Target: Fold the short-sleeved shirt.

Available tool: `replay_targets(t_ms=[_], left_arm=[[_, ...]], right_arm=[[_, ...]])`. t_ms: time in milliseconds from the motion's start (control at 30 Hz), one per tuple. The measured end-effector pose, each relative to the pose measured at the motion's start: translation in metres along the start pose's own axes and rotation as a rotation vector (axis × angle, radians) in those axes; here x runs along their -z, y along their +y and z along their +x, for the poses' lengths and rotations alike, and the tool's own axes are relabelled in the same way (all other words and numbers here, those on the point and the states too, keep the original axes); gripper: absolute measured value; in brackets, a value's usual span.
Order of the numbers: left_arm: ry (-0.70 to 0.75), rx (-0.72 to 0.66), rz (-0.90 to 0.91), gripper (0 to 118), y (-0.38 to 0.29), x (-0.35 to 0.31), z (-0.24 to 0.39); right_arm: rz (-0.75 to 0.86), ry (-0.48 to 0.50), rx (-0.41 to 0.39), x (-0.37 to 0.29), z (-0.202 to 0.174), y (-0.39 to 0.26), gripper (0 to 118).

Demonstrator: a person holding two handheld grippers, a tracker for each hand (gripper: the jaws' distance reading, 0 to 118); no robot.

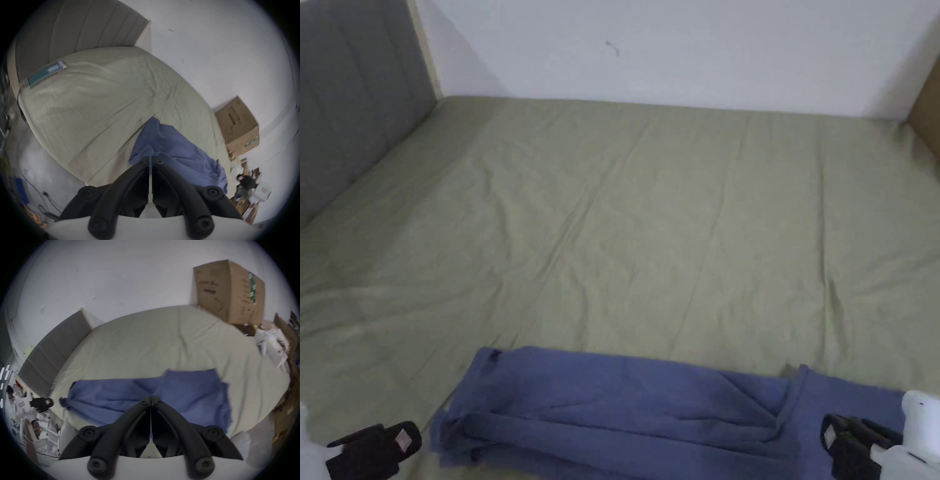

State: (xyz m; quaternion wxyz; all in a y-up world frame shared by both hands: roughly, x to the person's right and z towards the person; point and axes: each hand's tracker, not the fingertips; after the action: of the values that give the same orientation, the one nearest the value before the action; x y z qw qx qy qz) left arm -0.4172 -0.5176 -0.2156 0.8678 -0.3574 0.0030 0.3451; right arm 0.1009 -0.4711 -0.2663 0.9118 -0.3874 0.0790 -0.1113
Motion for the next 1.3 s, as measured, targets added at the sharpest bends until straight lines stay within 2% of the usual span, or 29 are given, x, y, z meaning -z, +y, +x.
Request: replay_targets(t_ms=[33, 67, 133, 167, 200, 267, 367, 433, 500, 533, 567, 600, 633, 667, 700, 733, 767, 867, 967, 1133, 1300], left_arm=[[-0.021, -0.046, 0.001, 5, 0.0, 0.002, -0.006], [-0.05, -0.089, -0.002, 15, 0.001, 0.004, -0.012], [-0.092, -0.157, -0.019, 61, 0.005, 0.012, -0.018], [-0.105, -0.194, -0.023, 77, 0.005, 0.02, -0.023], [-0.115, -0.232, -0.029, 85, 0.008, 0.034, -0.043], [-0.147, -0.318, -0.057, 88, 0.009, 0.052, -0.057], [-0.225, -0.432, -0.113, 88, -0.002, 0.084, -0.061], [-0.209, -0.451, -0.169, 88, -0.003, 0.103, -0.066], [-0.29, -0.45, -0.129, 88, -0.001, 0.108, -0.055], [-0.291, -0.459, -0.141, 84, 0.002, 0.113, -0.055], [-0.267, -0.471, -0.163, 68, 0.005, 0.121, -0.054], [-0.226, -0.458, -0.186, 24, -0.001, 0.123, -0.059], [-0.168, -0.433, -0.205, 14, -0.005, 0.134, -0.058], [-0.149, -0.404, -0.226, 14, -0.008, 0.142, -0.058], [-0.219, -0.433, -0.196, 13, -0.007, 0.141, -0.058], [-0.216, -0.458, -0.192, 13, -0.007, 0.126, -0.049], [-0.191, -0.426, -0.191, 13, -0.004, 0.121, -0.043], [-0.074, -0.227, -0.162, 13, 0.007, 0.096, -0.003], [-0.107, -0.06, -0.117, 13, 0.018, 0.075, 0.056], [-0.176, 0.369, -0.134, 13, 0.02, 0.073, 0.177], [-0.277, 0.76, -0.316, 13, -0.052, 0.125, 0.277]], right_arm=[[-0.013, -0.009, -0.023, 0.005, -0.008, -0.002, 1], [-0.018, -0.017, -0.068, 0.01, -0.016, -0.005, 1], [-0.042, -0.006, -0.131, 0.017, -0.031, -0.008, 1], [-0.05, 0.003, -0.153, 0.019, -0.036, -0.009, 1], [-0.057, 0.013, -0.164, 0.022, -0.04, -0.009, 1], [-0.072, 0.024, -0.173, 0.026, -0.049, -0.009, 1], [-0.095, 0.019, -0.205, 0.035, -0.055, -0.008, 1], [-0.103, 0.018, -0.206, 0.038, -0.058, -0.008, 1], [-0.115, 0.028, -0.195, 0.041, -0.058, -0.008, 1], [-0.117, 0.027, -0.19, 0.041, -0.059, -0.009, 1], [-0.119, 0.025, -0.189, 0.042, -0.059, -0.009, 1], [-0.121, 0.024, -0.188, 0.043, -0.059, -0.01, 1], [-0.124, 0.022, -0.185, 0.044, -0.058, -0.01, 1], [-0.128, 0.024, -0.18, 0.044, -0.058, -0.011, 1], [-0.133, 0.024, -0.176, 0.044, -0.057, -0.011, 1], [-0.136, 0.022, -0.173, 0.043, -0.055, -0.011, 1], [-0.133, 0.019, -0.169, 0.041, -0.053, -0.011, 1], [-0.124, 0.011, -0.155, 0.037, -0.042, -0.009, 1], [-0.098, -0.015, -0.12, 0.029, -0.029, -0.005, 1], [-0.057, -0.038, -0.022, 0.012, 0.004, -0.003, 1], [-0.045, -0.105, 0.073, -0.003, 0.046, -0.013, 1]])
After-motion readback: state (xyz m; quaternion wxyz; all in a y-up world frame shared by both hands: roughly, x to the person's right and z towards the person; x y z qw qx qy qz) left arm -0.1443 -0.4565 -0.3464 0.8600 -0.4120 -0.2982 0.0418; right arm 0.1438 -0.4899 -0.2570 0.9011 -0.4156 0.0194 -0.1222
